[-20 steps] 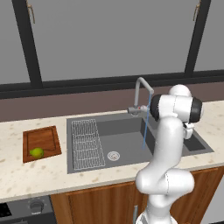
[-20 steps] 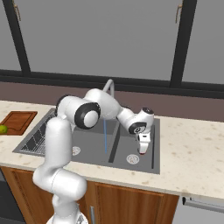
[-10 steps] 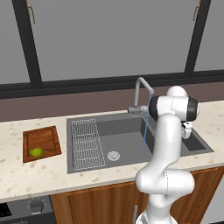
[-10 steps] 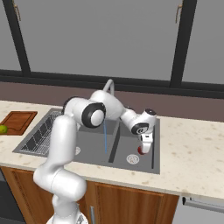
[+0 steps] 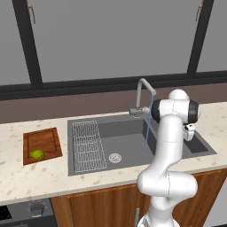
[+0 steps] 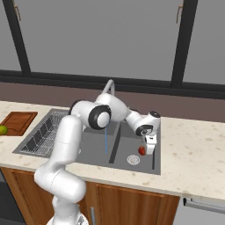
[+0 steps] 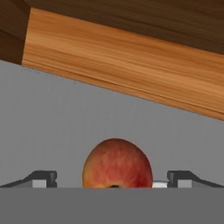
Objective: Pick the apple, pear from the sink and place them on the cutting board to airdry. Then turn off the sink faucet.
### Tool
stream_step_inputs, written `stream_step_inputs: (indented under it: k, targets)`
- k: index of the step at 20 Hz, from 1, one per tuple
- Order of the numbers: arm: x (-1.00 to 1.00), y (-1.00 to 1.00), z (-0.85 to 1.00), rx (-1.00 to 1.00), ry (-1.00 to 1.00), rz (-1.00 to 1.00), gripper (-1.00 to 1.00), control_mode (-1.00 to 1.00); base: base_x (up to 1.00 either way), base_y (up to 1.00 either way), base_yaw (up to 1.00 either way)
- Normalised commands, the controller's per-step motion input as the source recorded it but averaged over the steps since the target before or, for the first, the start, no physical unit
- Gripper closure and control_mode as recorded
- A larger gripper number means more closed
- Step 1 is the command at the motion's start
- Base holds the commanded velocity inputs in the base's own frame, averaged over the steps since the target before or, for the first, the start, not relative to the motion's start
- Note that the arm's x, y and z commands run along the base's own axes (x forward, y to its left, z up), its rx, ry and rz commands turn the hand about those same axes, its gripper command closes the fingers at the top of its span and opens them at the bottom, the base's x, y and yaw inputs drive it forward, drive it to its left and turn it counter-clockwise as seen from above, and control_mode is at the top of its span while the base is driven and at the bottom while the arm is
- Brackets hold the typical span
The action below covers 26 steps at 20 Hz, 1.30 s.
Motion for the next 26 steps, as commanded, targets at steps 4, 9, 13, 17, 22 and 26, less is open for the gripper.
stream_step_inputs:
  k: [4, 9, 13, 17, 22, 26]
  targets:
    - [0.08, -0.01, -0.20, 0.00, 0.00, 0.00, -1.00, -1.00, 0.00, 0.00, 0.00]
    - [0.04, 0.00, -0.18, 0.00, 0.00, 0.00, -1.00, -1.00, 0.00, 0.00, 0.00]
    - [0.01, 0.00, -0.18, 0.00, 0.00, 0.00, -1.00, -1.00, 0.00, 0.00, 0.00]
    - [0.00, 0.00, -0.20, 0.00, 0.00, 0.00, 1.00, -1.00, 0.00, 0.00, 0.00]
    - [0.00, -0.02, -0.19, 0.00, 0.00, 0.00, 1.00, -1.00, 0.00, 0.00, 0.00]
    - [-0.13, -0.12, -0.22, 0.00, 0.03, -0.01, 1.00, -1.00, 0.00, 0.00, 0.00]
